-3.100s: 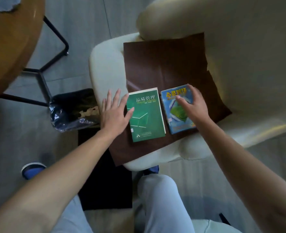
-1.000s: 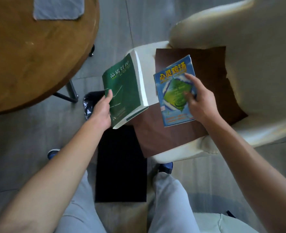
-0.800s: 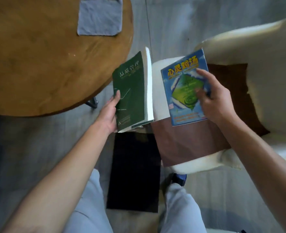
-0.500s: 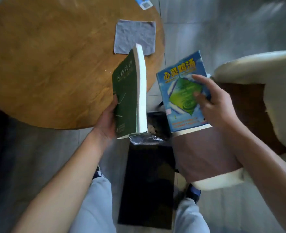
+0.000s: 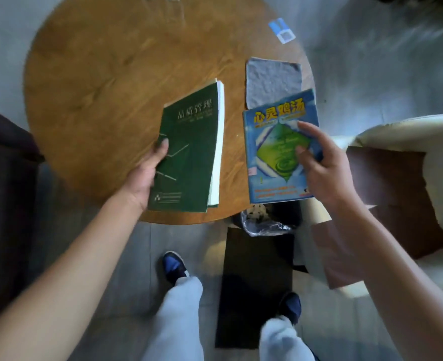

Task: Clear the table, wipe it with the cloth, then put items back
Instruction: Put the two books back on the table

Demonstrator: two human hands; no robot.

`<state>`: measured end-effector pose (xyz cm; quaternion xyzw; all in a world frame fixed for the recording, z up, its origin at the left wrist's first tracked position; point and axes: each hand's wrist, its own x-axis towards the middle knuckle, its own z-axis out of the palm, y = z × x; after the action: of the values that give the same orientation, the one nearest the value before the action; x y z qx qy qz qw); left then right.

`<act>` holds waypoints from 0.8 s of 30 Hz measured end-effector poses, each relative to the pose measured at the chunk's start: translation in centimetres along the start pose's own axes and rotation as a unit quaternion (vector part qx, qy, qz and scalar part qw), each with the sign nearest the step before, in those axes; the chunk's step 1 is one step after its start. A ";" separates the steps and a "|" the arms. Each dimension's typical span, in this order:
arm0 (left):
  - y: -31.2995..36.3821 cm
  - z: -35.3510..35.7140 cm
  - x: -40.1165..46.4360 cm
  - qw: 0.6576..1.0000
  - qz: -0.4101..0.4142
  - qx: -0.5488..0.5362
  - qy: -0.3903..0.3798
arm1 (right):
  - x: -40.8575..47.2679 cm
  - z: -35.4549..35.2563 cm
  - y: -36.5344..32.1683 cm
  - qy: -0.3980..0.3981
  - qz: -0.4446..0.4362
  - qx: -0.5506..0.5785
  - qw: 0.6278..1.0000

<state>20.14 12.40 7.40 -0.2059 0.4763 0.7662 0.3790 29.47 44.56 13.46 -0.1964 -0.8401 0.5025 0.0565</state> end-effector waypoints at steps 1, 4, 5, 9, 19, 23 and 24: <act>1.2 -0.9 -0.2 0.999 0.032 0.015 0.020 | 0.1 1.0 -1.0 0.003 0.002 0.005 1.000; 4.4 -3.0 -0.8 0.993 0.086 0.047 0.067 | 0.7 3.3 -3.8 -0.006 0.000 0.011 1.000; 5.3 -3.4 -1.0 0.992 0.091 0.054 0.064 | 1.0 3.9 -4.4 -0.011 -0.002 0.017 1.000; 7.9 -5.2 -1.2 0.989 0.129 0.060 0.030 | 2.2 5.5 -6.3 -0.012 -0.005 0.034 0.999; 10.7 -5.0 0.0 0.963 0.189 0.108 0.156 | 6.7 7.9 -8.5 -0.021 -0.037 0.029 0.999; 13.5 -4.0 1.7 0.954 0.198 0.120 0.189 | 10.1 8.6 -8.7 -0.026 -0.030 0.035 0.999; 14.4 -3.9 2.1 0.948 0.205 0.143 0.198 | 11.1 8.9 -8.8 -0.030 -0.026 0.043 0.998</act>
<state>7.50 6.04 12.43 -0.1951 0.6784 0.6949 0.1373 14.31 37.84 15.65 -0.1566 -0.8239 0.5421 0.0533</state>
